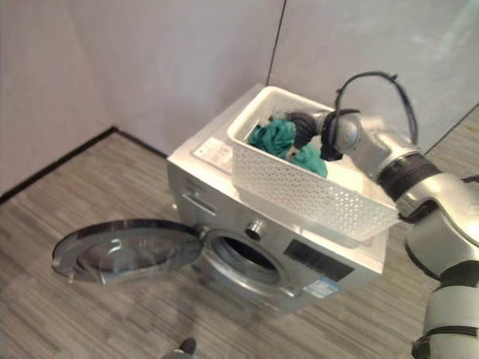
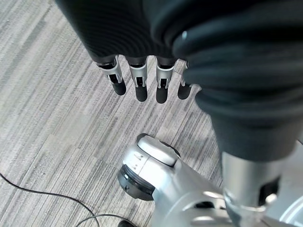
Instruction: Grab the laundry basket,head to the washer,open it,put in the laundry and shut it.
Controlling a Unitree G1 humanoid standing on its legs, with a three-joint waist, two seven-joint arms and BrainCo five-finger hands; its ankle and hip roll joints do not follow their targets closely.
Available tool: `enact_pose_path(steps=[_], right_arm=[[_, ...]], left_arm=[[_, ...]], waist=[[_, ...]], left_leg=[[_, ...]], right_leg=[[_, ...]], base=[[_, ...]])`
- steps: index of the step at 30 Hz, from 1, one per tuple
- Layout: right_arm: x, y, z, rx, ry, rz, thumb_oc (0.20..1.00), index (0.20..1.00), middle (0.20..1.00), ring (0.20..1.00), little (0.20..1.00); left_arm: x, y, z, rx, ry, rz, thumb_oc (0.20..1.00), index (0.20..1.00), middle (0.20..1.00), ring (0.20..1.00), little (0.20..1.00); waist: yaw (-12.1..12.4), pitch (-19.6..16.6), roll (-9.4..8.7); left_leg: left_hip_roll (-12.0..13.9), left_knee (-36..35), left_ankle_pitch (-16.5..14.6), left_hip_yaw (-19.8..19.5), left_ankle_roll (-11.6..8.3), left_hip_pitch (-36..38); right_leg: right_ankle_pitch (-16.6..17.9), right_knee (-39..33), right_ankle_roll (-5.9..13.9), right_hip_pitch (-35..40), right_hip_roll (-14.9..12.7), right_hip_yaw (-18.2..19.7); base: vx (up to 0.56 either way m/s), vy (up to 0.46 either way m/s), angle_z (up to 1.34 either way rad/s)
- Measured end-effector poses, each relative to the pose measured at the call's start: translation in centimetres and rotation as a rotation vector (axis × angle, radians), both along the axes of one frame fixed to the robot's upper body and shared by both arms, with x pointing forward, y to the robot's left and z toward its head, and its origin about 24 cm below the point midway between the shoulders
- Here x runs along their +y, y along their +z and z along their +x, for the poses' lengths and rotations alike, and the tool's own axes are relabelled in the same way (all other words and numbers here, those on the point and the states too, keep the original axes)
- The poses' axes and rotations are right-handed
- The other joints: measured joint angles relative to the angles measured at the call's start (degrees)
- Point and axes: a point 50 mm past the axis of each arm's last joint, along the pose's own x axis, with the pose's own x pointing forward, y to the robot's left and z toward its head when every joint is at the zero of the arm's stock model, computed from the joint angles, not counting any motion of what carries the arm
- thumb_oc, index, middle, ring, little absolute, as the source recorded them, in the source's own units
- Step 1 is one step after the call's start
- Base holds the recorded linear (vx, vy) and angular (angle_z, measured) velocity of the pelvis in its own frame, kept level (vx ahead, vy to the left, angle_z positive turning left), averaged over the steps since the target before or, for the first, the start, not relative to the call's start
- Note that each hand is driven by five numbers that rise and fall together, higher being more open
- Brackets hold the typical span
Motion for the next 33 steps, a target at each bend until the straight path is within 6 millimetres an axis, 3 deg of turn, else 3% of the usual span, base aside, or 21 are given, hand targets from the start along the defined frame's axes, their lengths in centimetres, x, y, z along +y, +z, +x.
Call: enact_pose_path(steps=[5,8,9,10,17,22,23,24,27,28,29,31,33], right_arm=[[0.1,-0.2,0.4,-0.033,-0.010,-0.115,1.000,1.000,1.000,1.000,1.000],[-0.1,0.0,0.9,-0.069,-0.044,-0.162,1.000,1.000,1.000,1.000,1.000],[0.1,0.1,1.0,-0.079,-0.047,-0.169,0.937,0.937,0.937,0.937,0.937],[0.3,0.1,1.1,-0.086,-0.048,-0.179,0.200,0.200,0.200,0.200,0.200],[1.3,1.1,1.9,-0.167,-0.096,-0.145,0.200,0.200,0.200,0.200,0.200],[-0.3,1.3,2.0,-0.191,-0.135,-0.132,0.200,0.200,0.200,0.200,0.200],[-1.0,1.4,2.0,-0.186,-0.162,-0.106,0.200,0.200,0.200,0.200,0.200],[-3.5,1.9,2.0,-0.182,-0.248,-0.043,0.200,0.200,0.200,0.200,0.200],[-7.6,3.2,1.4,-0.208,-0.379,0.041,0.200,0.200,0.200,0.200,0.200],[-10.9,4.4,0.6,-0.244,-0.486,0.136,0.200,0.200,0.200,0.200,0.200],[-12.7,5.1,0.0,-0.268,-0.544,0.222,0.200,0.200,0.200,0.200,0.200],[-15.3,6.9,-1.1,-0.367,-0.636,0.397,0.200,0.200,0.200,0.200,0.200],[-16.8,7.4,-1.9,-0.402,-0.688,0.487,0.200,0.200,0.200,0.200,0.200]], left_arm=[[0.5,0.0,-0.7,0.035,0.013,0.018,1.000,1.000,1.000,1.000,1.000],[1.2,0.3,0.2,0.020,0.012,0.038,1.000,1.000,1.000,1.000,1.000],[1.6,0.5,0.4,0.015,0.013,0.051,1.000,1.000,1.000,1.000,1.000],[2.0,0.6,0.5,0.014,0.019,0.067,1.000,1.000,1.000,1.000,1.000],[3.2,1.2,1.7,-0.011,0.067,0.123,1.000,1.000,1.000,1.000,1.000],[2.7,1.0,1.5,-0.004,0.069,0.111,1.000,1.000,1.000,1.000,1.000],[2.5,0.9,1.4,-0.001,0.068,0.107,1.000,1.000,1.000,1.000,1.000],[2.2,0.9,1.9,-0.021,0.055,0.102,1.000,1.000,1.000,1.000,1.000],[1.8,0.9,3.0,-0.058,0.030,0.090,1.000,1.000,1.000,1.000,1.000],[1.0,0.8,3.6,-0.081,-0.005,0.075,1.000,1.000,1.000,1.000,1.000],[0.5,0.7,4.0,-0.092,-0.014,0.062,1.000,1.000,1.000,1.000,1.000],[-0.6,0.2,3.2,-0.069,-0.034,0.031,1.000,1.000,1.000,1.000,1.000],[-1.2,0.0,2.7,-0.053,-0.044,0.017,1.000,1.000,1.000,1.000,1.000]], waist=[[1.7,2.1,-1.75],[2.2,2.6,-2.80],[2.2,2.8,-3.38],[2.2,3.0,-3.80],[2.4,2.3,-5.23],[2.8,2.7,-4.71],[2.8,2.7,-4.44],[2.7,2.7,-3.87],[2.3,2.2,-2.69],[2.3,1.9,-1.21],[1.9,1.5,-0.33],[0.9,-0.3,2.01],[-0.5,-1.8,3.45]], left_leg=[[0.0,0.6,0.2,-1.9,-0.52,-2.4],[0.0,0.9,0.2,-2.2,-0.80,-3.7],[0.0,0.9,0.2,-2.2,-0.80,-3.7],[0.1,0.9,0.2,-2.2,-0.83,-3.8],[0.0,0.9,0.2,-1.8,-0.82,-3.6],[-0.4,0.8,0.3,-1.6,-0.77,-2.6],[-0.5,0.8,0.3,-1.6,-0.77,-2.0],[-0.7,0.7,0.3,-1.6,-0.78,-1.1],[-1.0,0.7,0.2,-1.6,-0.75,-0.4],[-1.3,0.6,0.3,-1.9,-0.59,0.4],[-1.5,0.5,0.3,-1.9,-0.54,0.9],[-1.9,-0.2,0.4,-1.7,-0.15,2.5],[-2.3,-0.4,0.3,-1.6,0.24,3.5]], right_leg=[[0.0,0.0,-0.14,-0.7,0.4,-2.0],[-0.1,0.0,-0.08,-1.6,0.4,-2.4],[-0.1,0.0,-0.09,-1.7,0.4,-2.3],[-0.1,0.0,-0.11,-1.8,0.2,-2.3],[0.4,-0.2,-0.61,-2.3,0.1,-1.4],[0.5,0.0,-0.64,-1.4,-0.2,-1.3],[0.5,0.0,-0.60,-0.8,-0.3,-1.3],[0.5,0.0,-0.54,0.1,-0.6,-1.3],[0.4,0.0,-0.42,0.9,-0.8,-1.4],[0.4,0.0,-0.25,1.9,-1.2,-1.6],[0.4,0.0,-0.17,2.4,-1.5,-1.6],[0.3,0.0,0.39,3.8,-1.9,-1.5],[0.1,0.0,0.69,4.9,-2.1,-1.4]], base=[[-0.03,-0.010,0.20],[-0.02,0.001,0.06],[0.00,0.000,0.00],[0.02,0.002,-0.04],[0.02,0.000,-0.03],[0.01,-0.004,0.00],[0.03,0.010,0.03],[0.05,-0.006,0.04],[0.04,0.002,0.04],[0.02,0.010,0.11],[0.03,0.026,0.10],[0.02,0.031,0.00],[0.01,0.009,-0.02]])
